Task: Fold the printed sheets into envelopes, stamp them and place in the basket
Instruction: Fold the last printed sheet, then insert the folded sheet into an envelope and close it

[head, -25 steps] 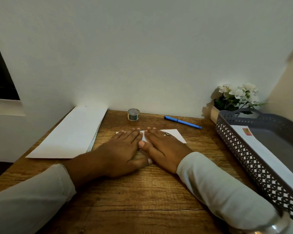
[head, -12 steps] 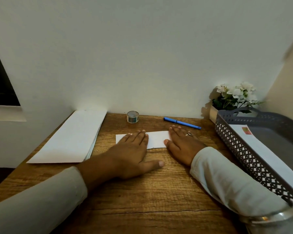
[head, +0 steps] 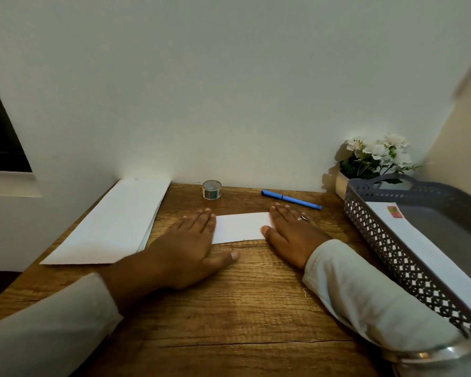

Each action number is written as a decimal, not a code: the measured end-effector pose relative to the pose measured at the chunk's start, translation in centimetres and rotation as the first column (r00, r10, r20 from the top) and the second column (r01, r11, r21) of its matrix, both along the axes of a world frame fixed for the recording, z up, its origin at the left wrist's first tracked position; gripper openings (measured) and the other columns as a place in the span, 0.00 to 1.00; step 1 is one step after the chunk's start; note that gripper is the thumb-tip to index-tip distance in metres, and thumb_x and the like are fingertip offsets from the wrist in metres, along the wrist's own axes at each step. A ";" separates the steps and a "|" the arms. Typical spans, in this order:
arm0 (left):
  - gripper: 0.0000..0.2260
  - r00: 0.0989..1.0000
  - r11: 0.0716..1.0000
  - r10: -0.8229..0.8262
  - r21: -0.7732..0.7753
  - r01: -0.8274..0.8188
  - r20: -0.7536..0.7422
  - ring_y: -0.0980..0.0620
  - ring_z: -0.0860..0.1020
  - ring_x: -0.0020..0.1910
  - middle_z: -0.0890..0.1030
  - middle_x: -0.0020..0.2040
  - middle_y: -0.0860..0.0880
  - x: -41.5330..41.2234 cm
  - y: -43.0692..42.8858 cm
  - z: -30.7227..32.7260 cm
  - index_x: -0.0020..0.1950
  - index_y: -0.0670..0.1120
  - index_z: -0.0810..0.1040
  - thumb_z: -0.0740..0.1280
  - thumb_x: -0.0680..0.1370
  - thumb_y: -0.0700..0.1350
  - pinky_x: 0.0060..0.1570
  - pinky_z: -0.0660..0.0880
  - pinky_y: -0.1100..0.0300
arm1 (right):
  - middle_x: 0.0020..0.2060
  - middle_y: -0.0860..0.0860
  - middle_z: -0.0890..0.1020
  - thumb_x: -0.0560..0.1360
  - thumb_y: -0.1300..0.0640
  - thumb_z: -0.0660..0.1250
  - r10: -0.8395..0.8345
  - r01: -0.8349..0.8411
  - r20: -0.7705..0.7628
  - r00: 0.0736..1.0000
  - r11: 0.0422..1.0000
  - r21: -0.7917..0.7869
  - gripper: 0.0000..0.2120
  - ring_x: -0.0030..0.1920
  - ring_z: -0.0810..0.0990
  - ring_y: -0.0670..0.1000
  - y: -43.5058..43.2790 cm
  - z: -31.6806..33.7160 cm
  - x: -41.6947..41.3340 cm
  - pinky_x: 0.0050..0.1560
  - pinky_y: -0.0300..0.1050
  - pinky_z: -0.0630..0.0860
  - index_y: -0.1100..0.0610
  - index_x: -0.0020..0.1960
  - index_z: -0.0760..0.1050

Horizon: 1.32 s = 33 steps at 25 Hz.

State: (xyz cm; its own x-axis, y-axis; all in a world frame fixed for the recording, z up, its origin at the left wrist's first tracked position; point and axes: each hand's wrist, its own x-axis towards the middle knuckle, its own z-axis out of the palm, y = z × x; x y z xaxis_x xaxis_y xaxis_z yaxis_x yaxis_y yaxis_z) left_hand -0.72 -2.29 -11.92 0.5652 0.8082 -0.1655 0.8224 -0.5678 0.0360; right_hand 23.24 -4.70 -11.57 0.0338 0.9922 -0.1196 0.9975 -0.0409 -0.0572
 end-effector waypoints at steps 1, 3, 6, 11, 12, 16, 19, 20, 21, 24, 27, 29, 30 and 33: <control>0.48 1.000 1.000 0.018 0.002 -0.018 -0.005 0.52 0.38 0.80 0.37 0.81 0.49 -0.3 -0.1 0.0 0.81 0.48 0.37 0.40 0.70 0.77 0.77 0.40 0.53 | 0.83 0.49 0.46 0.84 0.38 0.44 -0.007 0.007 0.006 1.000 1.000 0.006 0.33 0.82 0.44 0.50 0.0 0.0 0.1 0.80 0.52 0.43 0.52 0.83 0.43; 0.51 0.999 0.999 0.032 -0.005 -0.032 -0.006 0.52 0.38 0.80 0.36 0.81 0.49 -0.6 -0.4 0.2 0.81 0.48 0.36 0.38 0.66 0.78 0.76 0.40 0.53 | 0.83 0.50 0.47 0.83 0.37 0.44 -0.013 0.012 0.030 0.999 0.999 0.034 0.33 0.82 0.45 0.50 -0.2 -0.2 -0.1 0.81 0.53 0.43 0.52 0.83 0.43; 0.55 1.000 1.000 0.024 -0.013 -0.024 0.002 0.51 0.38 0.80 0.36 0.81 0.48 -0.6 -0.6 0.3 0.81 0.47 0.36 0.37 0.63 0.80 0.75 0.39 0.55 | 0.83 0.49 0.47 0.84 0.39 0.45 0.124 -0.126 0.033 0.992 0.989 0.080 0.32 0.82 0.44 0.49 -0.9 -0.1 -2.3 0.80 0.51 0.42 0.52 0.83 0.45; 0.52 1.000 1.000 0.026 -0.015 -0.027 -0.002 0.51 0.38 0.80 0.36 0.81 0.47 -0.6 -0.5 0.4 0.81 0.46 0.36 0.41 0.67 0.79 0.76 0.40 0.53 | 0.82 0.46 0.45 0.85 0.40 0.46 0.294 -0.292 -0.049 0.955 0.956 0.037 0.30 0.81 0.42 0.47 -0.8 0.0 -4.8 0.80 0.49 0.42 0.49 0.83 0.43; 0.52 1.000 1.000 0.025 -0.017 -0.025 -0.006 0.51 0.38 0.80 0.36 0.81 0.47 -0.6 -0.5 0.4 0.81 0.46 0.36 0.41 0.67 0.79 0.76 0.40 0.53 | 0.82 0.46 0.44 0.84 0.39 0.45 0.252 -0.251 -0.045 0.967 0.968 0.022 0.31 0.81 0.41 0.47 -0.6 0.0 -4.1 0.79 0.50 0.42 0.48 0.83 0.43; 0.40 0.996 0.999 0.019 0.035 -0.022 0.084 0.50 0.46 0.81 0.45 0.82 0.49 -0.8 -0.2 0.5 0.82 0.48 0.45 0.44 0.77 0.71 0.77 0.46 0.52 | 0.82 0.47 0.42 0.83 0.36 0.44 0.054 -0.054 -0.003 0.999 0.998 -0.025 0.33 0.82 0.41 0.49 0.0 0.2 -0.8 0.80 0.53 0.41 0.49 0.83 0.41; 0.31 0.982 0.980 -0.011 0.199 -0.027 0.186 0.51 0.63 0.74 0.66 0.77 0.51 -1.1 1.0 1.0 0.78 0.53 0.62 0.52 0.80 0.67 0.73 0.63 0.52 | 0.83 0.48 0.44 0.83 0.36 0.44 0.043 -0.043 0.000 0.999 0.999 -0.006 0.34 0.82 0.42 0.50 0.1 0.0 -0.4 0.81 0.54 0.42 0.50 0.83 0.42; 0.30 0.982 0.978 -0.008 0.207 -0.032 0.190 0.51 0.65 0.72 0.68 0.75 0.52 -1.0 1.4 1.3 0.76 0.55 0.64 0.57 0.78 0.68 0.71 0.66 0.52 | 0.83 0.48 0.45 0.83 0.36 0.45 0.049 -0.049 -0.011 0.999 0.999 0.011 0.34 0.82 0.43 0.50 0.1 -0.1 -0.5 0.81 0.54 0.43 0.50 0.83 0.43; 0.31 0.980 0.982 0.004 0.184 -0.041 0.197 0.51 0.67 0.70 0.70 0.73 0.53 -1.0 2.0 1.6 0.75 0.56 0.65 0.60 0.76 0.69 0.69 0.68 0.52 | 0.83 0.48 0.46 0.83 0.36 0.46 0.055 -0.054 -0.029 0.998 0.998 0.033 0.34 0.82 0.44 0.50 -0.1 -0.1 -0.6 0.81 0.54 0.44 0.50 0.83 0.45; 0.32 0.950 0.998 0.043 0.029 -0.054 0.308 0.54 0.73 0.63 0.75 0.66 0.55 -0.9 3.4 2.3 0.71 0.57 0.70 0.70 0.71 0.69 0.63 0.73 0.54 | 0.82 0.49 0.54 0.82 0.35 0.51 0.082 -0.069 -0.094 0.992 0.989 0.128 0.34 0.81 0.52 0.51 -0.4 0.0 -0.3 0.80 0.55 0.50 0.50 0.82 0.52; 0.30 0.923 0.993 0.080 -0.108 -0.042 0.377 0.58 0.76 0.56 0.78 0.58 0.57 -1.2 4.2 2.3 0.65 0.56 0.75 0.75 0.67 0.66 0.57 0.77 0.56 | 0.79 0.48 0.64 0.79 0.33 0.57 0.129 -0.103 -0.151 0.980 0.980 0.170 0.34 0.78 0.62 0.51 -0.9 0.4 -0.9 0.78 0.54 0.59 0.48 0.80 0.59; 0.28 0.907 0.987 0.093 -0.158 -0.030 0.411 0.58 0.76 0.55 0.78 0.56 0.58 -1.2 4.2 2.2 0.62 0.55 0.77 0.77 0.66 0.64 0.56 0.78 0.58 | 0.77 0.46 0.68 0.78 0.33 0.59 0.172 -0.138 -0.174 0.970 0.972 0.191 0.32 0.75 0.67 0.50 -1.2 0.6 -1.7 0.76 0.52 0.62 0.47 0.78 0.62; 0.27 0.898 0.985 0.090 -0.170 -0.017 0.431 0.58 0.77 0.54 0.78 0.56 0.58 -1.2 4.2 2.3 0.61 0.55 0.76 0.77 0.66 0.63 0.55 0.78 0.58 | 0.75 0.46 0.69 0.78 0.33 0.60 0.189 -0.150 -0.180 0.965 0.966 0.209 0.32 0.73 0.68 0.50 -1.3 0.8 -2.1 0.74 0.51 0.63 0.46 0.77 0.63; 0.26 0.861 0.978 0.096 -0.209 0.012 0.500 0.56 0.77 0.55 0.77 0.57 0.57 -1.5 4.1 2.5 0.60 0.58 0.73 0.79 0.67 0.58 0.55 0.79 0.57 | 0.71 0.45 0.73 0.77 0.35 0.65 0.228 -0.159 -0.217 0.949 0.942 0.294 0.30 0.69 0.71 0.49 -1.7 1.4 -3.0 0.69 0.50 0.68 0.45 0.74 0.66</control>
State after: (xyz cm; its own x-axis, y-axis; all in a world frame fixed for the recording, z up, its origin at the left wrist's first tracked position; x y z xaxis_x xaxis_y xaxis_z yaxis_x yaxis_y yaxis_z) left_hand -2.19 1.83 -9.43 0.5806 0.8138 -0.0252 0.6827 -0.4697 0.5597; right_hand 20.29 -6.42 -10.14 -0.1582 0.9721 0.1731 0.9379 0.2028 -0.2815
